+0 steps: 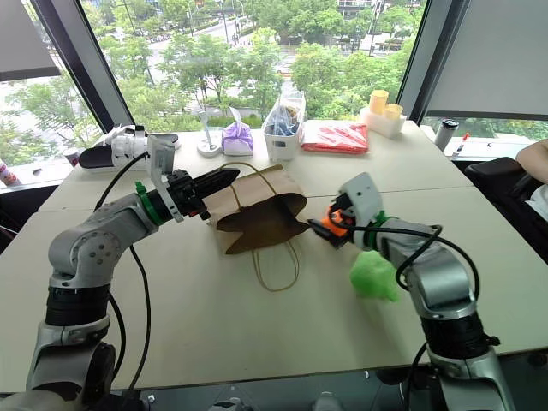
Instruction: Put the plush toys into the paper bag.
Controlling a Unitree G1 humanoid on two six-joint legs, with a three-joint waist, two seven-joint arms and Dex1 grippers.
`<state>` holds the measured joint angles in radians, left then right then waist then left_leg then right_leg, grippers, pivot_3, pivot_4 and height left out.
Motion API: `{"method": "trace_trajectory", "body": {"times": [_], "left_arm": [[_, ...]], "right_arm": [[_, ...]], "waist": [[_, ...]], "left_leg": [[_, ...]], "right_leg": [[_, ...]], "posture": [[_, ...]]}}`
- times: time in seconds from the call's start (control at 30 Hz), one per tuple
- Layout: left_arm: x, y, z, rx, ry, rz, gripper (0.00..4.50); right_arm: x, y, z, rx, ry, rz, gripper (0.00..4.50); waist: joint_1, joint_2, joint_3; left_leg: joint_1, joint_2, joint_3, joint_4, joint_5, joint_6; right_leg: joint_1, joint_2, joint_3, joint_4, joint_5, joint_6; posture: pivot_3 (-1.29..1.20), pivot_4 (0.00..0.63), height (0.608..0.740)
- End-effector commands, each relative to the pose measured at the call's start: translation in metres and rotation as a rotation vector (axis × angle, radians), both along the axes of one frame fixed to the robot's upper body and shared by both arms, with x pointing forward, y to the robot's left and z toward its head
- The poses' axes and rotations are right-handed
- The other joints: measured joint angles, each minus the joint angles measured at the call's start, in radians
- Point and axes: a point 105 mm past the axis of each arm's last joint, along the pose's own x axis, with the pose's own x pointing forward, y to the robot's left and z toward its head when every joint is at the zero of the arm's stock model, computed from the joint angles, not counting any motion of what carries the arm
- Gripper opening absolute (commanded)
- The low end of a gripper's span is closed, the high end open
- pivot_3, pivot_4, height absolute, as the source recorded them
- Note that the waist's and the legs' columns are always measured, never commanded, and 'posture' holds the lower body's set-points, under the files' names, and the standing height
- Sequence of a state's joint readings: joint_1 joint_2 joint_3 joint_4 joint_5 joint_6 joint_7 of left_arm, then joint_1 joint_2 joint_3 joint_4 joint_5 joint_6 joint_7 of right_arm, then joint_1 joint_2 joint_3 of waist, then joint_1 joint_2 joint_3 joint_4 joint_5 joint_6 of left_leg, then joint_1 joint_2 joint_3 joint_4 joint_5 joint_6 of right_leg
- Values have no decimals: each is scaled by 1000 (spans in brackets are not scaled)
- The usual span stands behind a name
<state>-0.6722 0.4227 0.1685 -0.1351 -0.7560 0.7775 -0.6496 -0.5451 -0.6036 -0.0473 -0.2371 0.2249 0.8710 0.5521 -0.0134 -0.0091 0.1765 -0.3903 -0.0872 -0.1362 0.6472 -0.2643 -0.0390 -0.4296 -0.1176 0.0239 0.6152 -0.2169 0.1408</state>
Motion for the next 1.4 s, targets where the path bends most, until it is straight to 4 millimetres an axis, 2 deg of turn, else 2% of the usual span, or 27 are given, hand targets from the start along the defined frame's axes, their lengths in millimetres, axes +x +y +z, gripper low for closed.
{"method": "trace_trajectory", "body": {"times": [0.03, 0.33, 0.43, 0.63, 0.9, 0.93, 0.97, 1.0, 1.13, 1.27, 1.33, 1.4], "left_arm": [[-7, -4, 13, -2, -64, -19, 0], [-7, -4, 18, 1, -87, -11, 0], [-7, -3, 18, 1, -91, -3, 0], [-7, -3, 18, 1, -94, 9, 0], [-6, -1, 18, 6, -92, 28, 0], [-4, 0, 17, 5, -89, 33, 0], [-3, 1, 18, -1, -85, 38, 0], [-2, 2, 18, -8, -81, 42, 0], [6, 5, 21, -31, -70, 64, 0], [9, 4, 22, -35, -67, 52, 0], [10, 3, 22, -34, -64, 43, 0], [9, 1, 22, -33, -63, 33, 0]], "right_arm": [[18, -14, -13, -83, -32, -22, 4428], [46, -2, -50, -94, 2, 67, 4428], [52, -2, -60, -175, -4, 78, 4428], [65, -7, -60, -283, -57, 43, 4428], [69, -8, -43, -256, -110, 35, 573], [66, -7, -36, -240, -123, 40, 110], [61, -7, -28, -240, -140, 47, 23], [54, -6, -19, -262, -169, 70, 23], [5, 10, 20, -245, -237, 206, 23], [-45, 41, 26, -219, -193, 395, 23], [-56, 55, 25, -194, -168, 447, 23], [-59, 71, 25, -155, -166, 472, 23]], "waist": [[-2, 0, 0], [-5, 0, 0], [-4, 0, 0], [-7, 0, 0], [-7, 0, 0], [-6, 0, 0], [-6, 0, 0], [-5, 0, 0], [4, 1, 0], [1, 0, 0], [-3, 0, 0], [-4, 0, 0]], "left_leg": [[0, 0, 0, 0, 0, 0], [0, 0, 1, 0, 2, -4], [0, 0, 1, 0, 3, -4], [0, 0, 1, 0, 3, -5], [1, 0, 1, 0, 3, -5], [1, 0, 1, 0, 3, -5], [0, 0, 1, 0, 3, -5], [0, 0, 1, 0, 3, -5], [-1, 0, -1, 0, 3, -5], [-1, 0, -1, 0, 1, -2], [0, 0, -1, 0, 0, 0], [1, 0, 0, 0, 0, 1]], "right_leg": [[0, 0, 0, 0, 0, 0], [0, 0, 1, 0, 0, 0], [0, 0, 1, 0, 0, 0], [0, 0, 1, 0, 0, 0], [0, 0, 1, 0, 0, 0], [0, 0, 1, 0, 0, 0], [0, 0, 1, 0, 0, 0], [0, 0, 1, 0, 0, 0], [-1, 0, 0, -1, 0, 0], [1, 0, 0, -2, 0, 0], [1, 0, 0, -1, 0, 0], [1, 0, 0, -1, 0, 0]], "posture": [[0, 150, 740], [0, 150, 740], [0, 150, 740], [0, 150, 740], [0, 150, 740], [0, 150, 740], [0, 150, 740], [0, 150, 740], [0, 150, 740], [0, 150, 740], [0, 150, 740], [0, 150, 740]]}}
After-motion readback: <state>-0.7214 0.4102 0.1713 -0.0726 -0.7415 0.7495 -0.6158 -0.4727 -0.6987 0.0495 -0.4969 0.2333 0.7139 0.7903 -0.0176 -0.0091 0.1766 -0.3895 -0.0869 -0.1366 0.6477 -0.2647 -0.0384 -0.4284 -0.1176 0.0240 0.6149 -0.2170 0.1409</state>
